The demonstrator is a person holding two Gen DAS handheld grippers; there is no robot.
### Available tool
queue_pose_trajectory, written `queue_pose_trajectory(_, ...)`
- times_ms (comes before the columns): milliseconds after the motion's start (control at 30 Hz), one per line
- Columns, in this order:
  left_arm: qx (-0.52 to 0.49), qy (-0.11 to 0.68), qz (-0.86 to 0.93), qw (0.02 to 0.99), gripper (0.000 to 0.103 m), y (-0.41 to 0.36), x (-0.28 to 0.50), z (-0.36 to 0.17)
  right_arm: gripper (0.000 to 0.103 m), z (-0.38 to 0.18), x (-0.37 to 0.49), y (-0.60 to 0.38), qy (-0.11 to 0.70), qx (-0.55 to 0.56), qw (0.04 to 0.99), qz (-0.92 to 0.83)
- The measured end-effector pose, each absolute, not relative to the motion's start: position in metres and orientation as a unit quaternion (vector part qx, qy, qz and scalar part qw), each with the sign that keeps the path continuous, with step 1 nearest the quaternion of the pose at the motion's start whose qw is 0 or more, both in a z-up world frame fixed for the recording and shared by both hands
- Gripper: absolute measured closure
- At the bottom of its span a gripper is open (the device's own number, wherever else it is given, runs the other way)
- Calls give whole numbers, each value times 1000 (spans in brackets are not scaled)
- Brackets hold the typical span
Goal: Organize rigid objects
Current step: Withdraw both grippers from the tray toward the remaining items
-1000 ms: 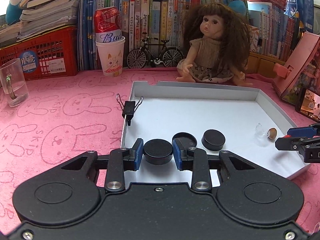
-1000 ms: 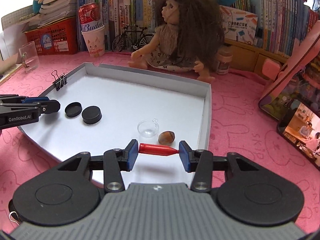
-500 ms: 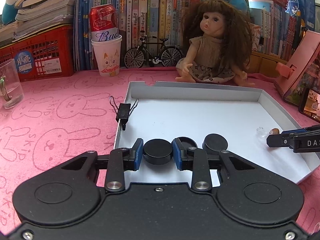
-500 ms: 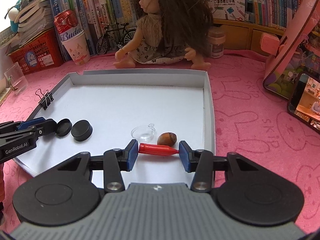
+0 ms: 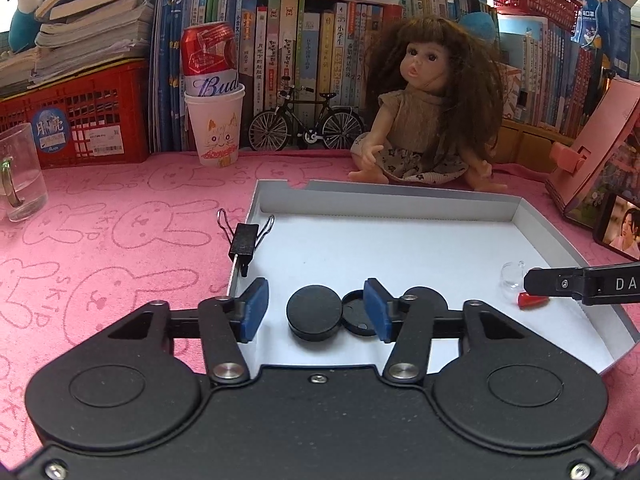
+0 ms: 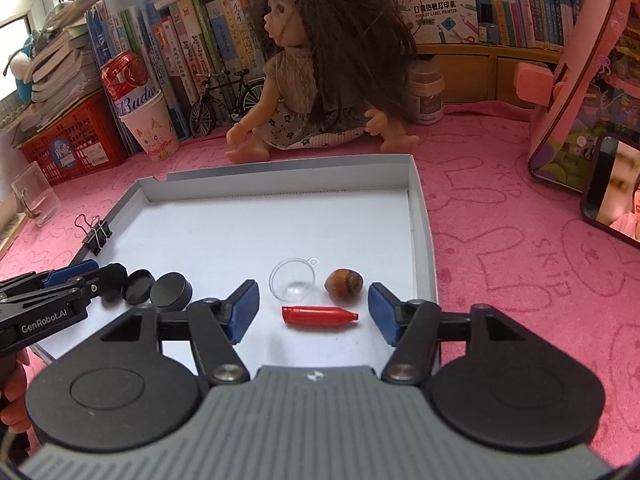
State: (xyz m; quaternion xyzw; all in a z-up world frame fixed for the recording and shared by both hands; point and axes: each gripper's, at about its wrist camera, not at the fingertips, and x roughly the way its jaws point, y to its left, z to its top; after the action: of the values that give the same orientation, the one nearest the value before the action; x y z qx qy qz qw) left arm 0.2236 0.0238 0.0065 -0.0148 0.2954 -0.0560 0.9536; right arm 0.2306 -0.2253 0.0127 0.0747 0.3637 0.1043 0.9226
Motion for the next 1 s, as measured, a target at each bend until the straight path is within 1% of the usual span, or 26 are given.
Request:
queue_pose_trajectory(67, -12, 287, -61, 956, 42, 24, 217, 12, 22, 17, 224, -229, 354, 80, 926, 107)
queue_pose_trajectory(133, -17, 277, -73, 958, 32, 25, 207, 20, 18, 21, 216, -232, 343, 85, 929, 114)
queue_pose_trajectory(200, -23, 268, -86, 959, 29, 26, 197, 25, 16, 25, 206, -233, 333, 85, 931, 120)
queue_pose_trajectory(533, 14, 222, -142, 965, 23, 13, 126, 39, 12, 33, 149, -226, 293, 48, 943, 148)
queue_pose_trajectory(700, 6, 223, -163, 961, 23, 13, 93, 37, 10, 30, 122, -226, 283, 40, 946, 152)
queue_pose_trajectory(1000, 24, 226, -181, 957, 23, 16, 48, 27, 10, 15, 85, -230, 288, 45, 944, 156)
